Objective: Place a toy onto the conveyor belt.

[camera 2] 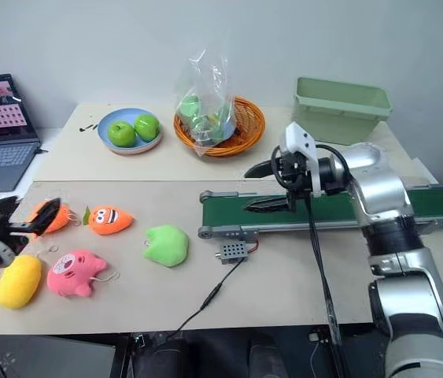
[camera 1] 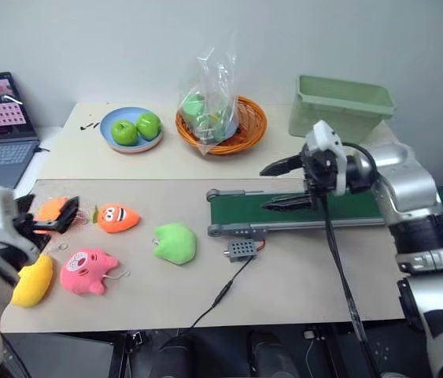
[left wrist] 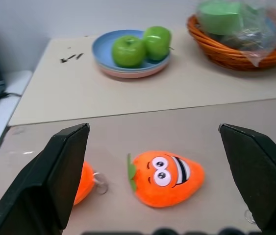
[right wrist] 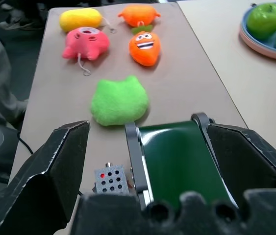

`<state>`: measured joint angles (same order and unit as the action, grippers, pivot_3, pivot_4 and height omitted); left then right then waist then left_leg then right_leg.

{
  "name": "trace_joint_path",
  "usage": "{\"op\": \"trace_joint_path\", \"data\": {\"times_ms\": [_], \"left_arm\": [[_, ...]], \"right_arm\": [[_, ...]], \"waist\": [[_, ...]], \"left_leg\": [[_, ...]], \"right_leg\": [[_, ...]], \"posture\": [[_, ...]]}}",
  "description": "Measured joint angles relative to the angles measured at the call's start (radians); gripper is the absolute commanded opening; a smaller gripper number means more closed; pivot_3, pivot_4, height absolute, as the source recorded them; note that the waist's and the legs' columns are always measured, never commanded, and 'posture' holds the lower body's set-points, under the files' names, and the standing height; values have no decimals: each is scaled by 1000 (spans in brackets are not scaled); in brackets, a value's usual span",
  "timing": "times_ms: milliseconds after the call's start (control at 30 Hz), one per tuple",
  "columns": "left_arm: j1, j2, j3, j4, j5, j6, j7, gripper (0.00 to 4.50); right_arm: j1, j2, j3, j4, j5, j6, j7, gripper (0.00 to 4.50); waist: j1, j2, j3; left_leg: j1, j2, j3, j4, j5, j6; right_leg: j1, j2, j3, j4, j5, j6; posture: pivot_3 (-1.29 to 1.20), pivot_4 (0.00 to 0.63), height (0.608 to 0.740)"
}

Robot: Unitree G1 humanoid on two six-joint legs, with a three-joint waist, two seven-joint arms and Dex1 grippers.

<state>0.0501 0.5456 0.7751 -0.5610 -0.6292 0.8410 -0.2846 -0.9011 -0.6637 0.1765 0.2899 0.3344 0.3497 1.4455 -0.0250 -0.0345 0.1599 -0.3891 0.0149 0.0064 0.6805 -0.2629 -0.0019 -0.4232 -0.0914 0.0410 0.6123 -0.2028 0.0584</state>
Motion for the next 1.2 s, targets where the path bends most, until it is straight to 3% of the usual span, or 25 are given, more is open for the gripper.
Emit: {"op": "trace_joint_path", "data": {"times_ms": [133, 300, 467, 700, 1000, 1200], "left_arm": [[7, -106, 260, 49, -129, 45, 147, 4500], [-16, -144, 485, 165, -382, 99, 361, 4500], [13, -163, 499, 199, -570, 101, 474, 4500], [123, -240, 445, 315, -745, 68, 509, 4500], [211, -213, 395, 389, -716, -63, 461, 4500], [238, -246, 294, 459, -690, -87, 418, 4500]], "right_arm": [[-36, 45, 20, 89, -35, -62, 36, 4469], [-70, 77, 42, 182, -93, -121, 36, 4469], [-75, 89, 42, 195, -111, -145, 36, 4469], [-75, 75, 37, 209, -130, -147, 15, 4469], [-75, 25, 7, 220, -151, -147, -13, 4469], [-81, 24, -21, 215, -133, -124, -25, 4469]], "waist": [[-2, 0, 0], [3, 0, 0], [11, 0, 0], [7, 0, 0], [8, 0, 0], [8, 0, 0]], "left_leg": [[1, 1, -3, 0, 0, 0], [1, 0, -5, 0, 0, -1], [1, -1, -5, 0, 0, -1], [2, 0, -3, 0, 0, -1], [2, -1, 4, 0, 0, -1], [1, 0, 4, 0, 0, -1]], "right_leg": [[0, 0, 0, 1, 1, -1], [0, -1, 0, 1, 1, -1], [0, -1, 0, 1, 1, -1], [0, 0, 0, 1, 1, -3], [1, 0, 0, 0, 0, -4], [0, 0, 0, 0, 0, -4]], "posture": [[0, 150, 740], [0, 150, 740], [0, 150, 740], [0, 150, 740], [0, 150, 740], [0, 150, 740]]}}
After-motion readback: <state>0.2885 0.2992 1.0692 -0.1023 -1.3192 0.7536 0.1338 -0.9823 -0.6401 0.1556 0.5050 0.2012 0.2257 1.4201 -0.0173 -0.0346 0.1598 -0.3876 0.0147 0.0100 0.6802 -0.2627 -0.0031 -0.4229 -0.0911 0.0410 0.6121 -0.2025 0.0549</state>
